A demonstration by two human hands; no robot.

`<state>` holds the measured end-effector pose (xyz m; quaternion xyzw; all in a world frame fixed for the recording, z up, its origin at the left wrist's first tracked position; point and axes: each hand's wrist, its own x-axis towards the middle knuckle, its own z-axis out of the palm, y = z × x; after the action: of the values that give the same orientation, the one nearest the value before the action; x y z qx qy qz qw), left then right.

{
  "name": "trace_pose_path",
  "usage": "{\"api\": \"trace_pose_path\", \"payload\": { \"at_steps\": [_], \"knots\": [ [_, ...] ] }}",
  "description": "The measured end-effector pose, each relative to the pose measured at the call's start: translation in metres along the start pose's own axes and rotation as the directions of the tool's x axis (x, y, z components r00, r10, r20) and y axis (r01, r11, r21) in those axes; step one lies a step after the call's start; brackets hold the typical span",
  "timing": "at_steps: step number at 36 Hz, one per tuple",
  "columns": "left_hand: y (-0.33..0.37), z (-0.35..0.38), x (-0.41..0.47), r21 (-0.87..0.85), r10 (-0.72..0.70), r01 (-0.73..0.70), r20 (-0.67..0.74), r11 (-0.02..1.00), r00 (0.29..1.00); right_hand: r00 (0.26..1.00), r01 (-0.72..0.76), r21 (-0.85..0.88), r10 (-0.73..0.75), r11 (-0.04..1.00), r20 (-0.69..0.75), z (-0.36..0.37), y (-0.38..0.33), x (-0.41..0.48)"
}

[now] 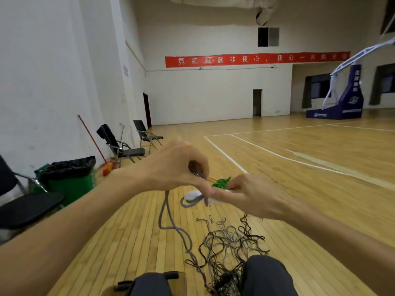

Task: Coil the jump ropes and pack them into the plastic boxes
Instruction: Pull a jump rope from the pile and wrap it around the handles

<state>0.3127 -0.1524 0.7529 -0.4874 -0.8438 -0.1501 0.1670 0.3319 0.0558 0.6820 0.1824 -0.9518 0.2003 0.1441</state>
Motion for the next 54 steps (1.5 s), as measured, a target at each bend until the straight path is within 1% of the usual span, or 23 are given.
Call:
{"api": "trace_pose_path", "payload": {
  "at_steps": [2,4,6,8,11,14,16,19,21,23,26,28,30,34,38,40,41,42,44,46,49,52,54],
  "knots": [
    [-0.001,0.001,0.004,-0.192,-0.079,0.096,0.095,0.977,0.992,0.997,0.052,0.066,-0.055,0.996,0.045,0.002,-0.004,-0.006],
    [-0.002,0.004,0.006,-0.329,-0.097,0.153,0.179,0.932,0.979,0.994,0.091,0.172,-0.099,0.981,0.041,0.002,-0.008,-0.011],
    [-0.004,0.007,0.005,-0.454,-0.113,0.183,0.176,0.872,0.978,0.992,0.116,0.262,-0.125,0.958,0.019,0.002,-0.008,-0.013],
    [-0.007,0.011,0.003,-0.529,-0.122,0.187,0.155,0.828,0.98,0.992,0.126,0.296,-0.127,0.947,-0.015,0.006,-0.008,-0.013],
    [-0.009,0.02,0.002,-0.541,-0.114,0.149,0.098,0.827,0.989,0.992,0.13,0.339,-0.121,0.932,-0.047,0.014,-0.006,-0.013],
    [-0.011,0.026,0.001,-0.524,-0.131,0.131,0.036,0.842,0.991,0.995,0.089,0.398,-0.067,0.913,-0.07,0.017,-0.002,-0.013],
    [-0.012,0.029,-0.001,-0.526,-0.131,0.115,0.008,0.842,0.991,0.995,0.088,0.421,-0.06,0.903,-0.08,0.018,-0.002,-0.015],
    [-0.012,0.032,0.0,-0.525,-0.146,0.118,-0.012,0.843,0.989,0.991,0.136,0.417,-0.118,0.899,-0.069,0.016,-0.004,-0.018],
    [-0.011,0.035,0.003,-0.527,-0.153,0.131,0.002,0.84,0.988,0.985,0.17,0.409,-0.162,0.897,-0.056,0.015,-0.004,-0.018],
    [-0.01,0.036,0.005,-0.55,-0.158,0.139,0.013,0.824,0.987,0.984,0.177,0.411,-0.172,0.894,-0.05,0.015,-0.003,-0.017],
    [-0.009,0.039,0.003,-0.572,-0.169,0.142,0.007,0.808,0.986,0.979,0.2,0.48,-0.185,0.854,-0.079,0.014,-0.001,-0.016],
    [-0.007,0.046,0.001,-0.615,-0.254,0.205,0.008,0.761,0.967,0.975,0.224,0.517,-0.196,0.826,-0.108,0.013,0.001,-0.014],
    [-0.003,0.054,0.0,-0.664,-0.362,0.305,0.055,0.683,0.93,0.973,0.232,0.553,-0.19,0.8,-0.133,0.01,0.003,-0.012],
    [-0.003,0.075,-0.001,-0.746,-0.385,0.365,0.158,0.556,0.909,0.977,0.19,0.65,-0.077,0.736,-0.199,-0.001,0.013,-0.005],
    [-0.009,0.09,-0.008,-0.743,-0.433,0.401,0.166,0.536,0.886,0.963,0.134,0.601,0.04,0.788,-0.267,-0.002,0.032,0.002],
    [-0.009,0.095,-0.012,-0.714,-0.437,0.421,0.177,0.559,0.882,0.955,0.086,0.573,0.096,0.815,-0.28,0.002,0.042,0.003],
    [-0.008,0.097,-0.013,-0.675,-0.429,0.426,0.177,0.602,0.886,0.954,0.056,0.548,0.116,0.835,-0.275,0.005,0.046,0.003],
    [-0.007,0.099,-0.014,-0.613,-0.412,0.422,0.168,0.668,0.896,0.954,0.019,0.517,0.14,0.856,-0.267,0.009,0.05,0.004],
    [-0.003,0.103,-0.016,-0.429,-0.362,0.382,0.13,0.819,0.923,0.951,-0.049,0.455,0.181,0.889,-0.252,0.017,0.055,0.004],
    [-0.001,0.105,-0.018,-0.249,-0.326,0.342,0.102,0.906,0.94,0.952,-0.082,0.41,0.193,0.908,-0.236,0.027,0.059,0.006],
    [0.002,0.095,-0.018,0.008,-0.298,0.3,0.138,0.954,0.944,0.958,-0.122,0.344,0.201,0.931,-0.206,0.038,0.065,0.008],
    [0.004,0.077,-0.014,0.247,-0.261,0.211,0.194,0.946,0.945,0.968,-0.15,0.209,0.186,0.966,-0.167,0.045,0.064,0.008],
    [0.004,0.066,-0.01,0.349,-0.231,0.143,0.223,0.926,0.947,0.978,-0.161,0.155,0.179,0.975,-0.107,0.045,0.06,0.008]
  ]
}}
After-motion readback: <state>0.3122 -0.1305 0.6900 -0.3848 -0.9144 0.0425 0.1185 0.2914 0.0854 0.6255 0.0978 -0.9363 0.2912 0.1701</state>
